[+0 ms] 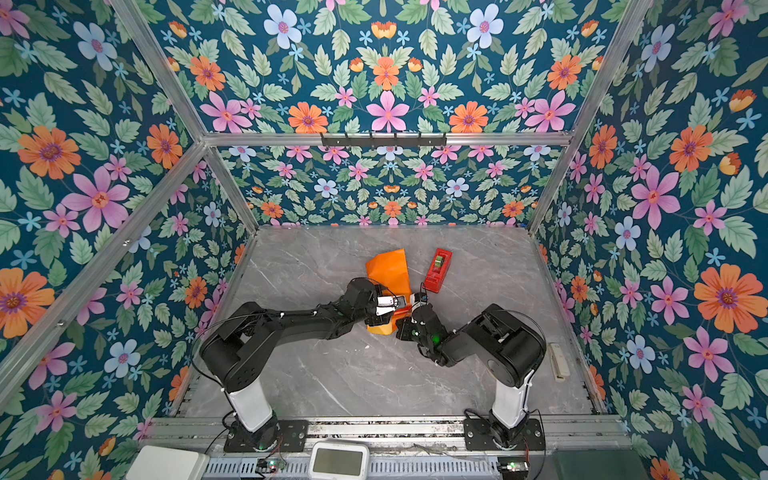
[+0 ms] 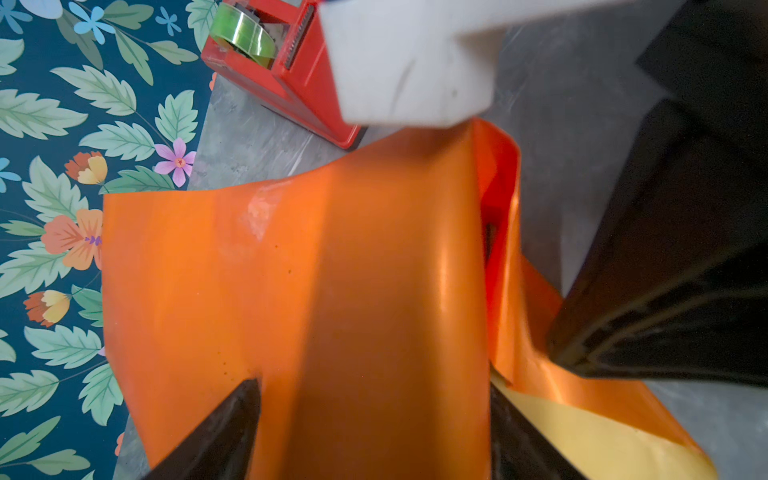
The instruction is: Wrap the gift box in paper
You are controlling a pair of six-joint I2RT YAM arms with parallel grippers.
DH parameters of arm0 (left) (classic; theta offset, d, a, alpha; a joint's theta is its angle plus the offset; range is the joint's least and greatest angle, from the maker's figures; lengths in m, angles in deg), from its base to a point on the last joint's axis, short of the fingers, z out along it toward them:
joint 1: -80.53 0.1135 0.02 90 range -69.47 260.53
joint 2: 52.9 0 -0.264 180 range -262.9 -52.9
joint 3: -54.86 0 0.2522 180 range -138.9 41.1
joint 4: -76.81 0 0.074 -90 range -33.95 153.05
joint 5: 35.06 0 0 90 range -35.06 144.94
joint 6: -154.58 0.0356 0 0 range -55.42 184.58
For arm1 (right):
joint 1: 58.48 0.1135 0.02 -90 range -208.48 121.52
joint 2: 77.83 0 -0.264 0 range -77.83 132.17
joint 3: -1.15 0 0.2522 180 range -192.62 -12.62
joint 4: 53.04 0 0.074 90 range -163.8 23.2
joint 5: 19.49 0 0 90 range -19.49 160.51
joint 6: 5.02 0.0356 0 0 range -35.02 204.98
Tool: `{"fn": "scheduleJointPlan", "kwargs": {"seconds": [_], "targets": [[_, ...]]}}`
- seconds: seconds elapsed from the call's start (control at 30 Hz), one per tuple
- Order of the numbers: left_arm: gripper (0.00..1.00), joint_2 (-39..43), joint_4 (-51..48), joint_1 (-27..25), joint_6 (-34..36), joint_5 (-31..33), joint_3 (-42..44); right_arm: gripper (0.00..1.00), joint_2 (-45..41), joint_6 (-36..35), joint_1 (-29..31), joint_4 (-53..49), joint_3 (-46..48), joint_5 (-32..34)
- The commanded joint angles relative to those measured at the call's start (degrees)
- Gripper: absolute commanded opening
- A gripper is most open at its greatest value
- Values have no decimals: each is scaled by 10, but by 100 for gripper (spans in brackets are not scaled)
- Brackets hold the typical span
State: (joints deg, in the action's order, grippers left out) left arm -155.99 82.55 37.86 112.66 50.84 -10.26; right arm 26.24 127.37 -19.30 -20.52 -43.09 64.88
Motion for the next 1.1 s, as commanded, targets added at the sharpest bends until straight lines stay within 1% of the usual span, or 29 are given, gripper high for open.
{"fn": "scheduleJointPlan", "kwargs": {"seconds": [0.0, 0.27, 0.37, 0.47, 0.87, 1.07], "targets": [[81, -4, -95, 1, -14, 3, 6, 0, -1, 10, 9, -65, 11, -6], [81, -5, -91, 1, -16, 6, 6, 0, -3, 8, 16, -55, 11, -15], [81, -5, -91, 1, -16, 6, 7, 0, -8, 4, 16, -57, 7, -7], [81, -5, -91, 1, -17, 6, 7, 0, -16, -8, 14, -81, -8, 2], [81, -5, -92, 1, -17, 7, 8, 0, -19, -19, -32, -83, -34, -13], [81, -5, -93, 1, -17, 7, 8, 0, -20, -24, -48, -90, -43, -9]]}}
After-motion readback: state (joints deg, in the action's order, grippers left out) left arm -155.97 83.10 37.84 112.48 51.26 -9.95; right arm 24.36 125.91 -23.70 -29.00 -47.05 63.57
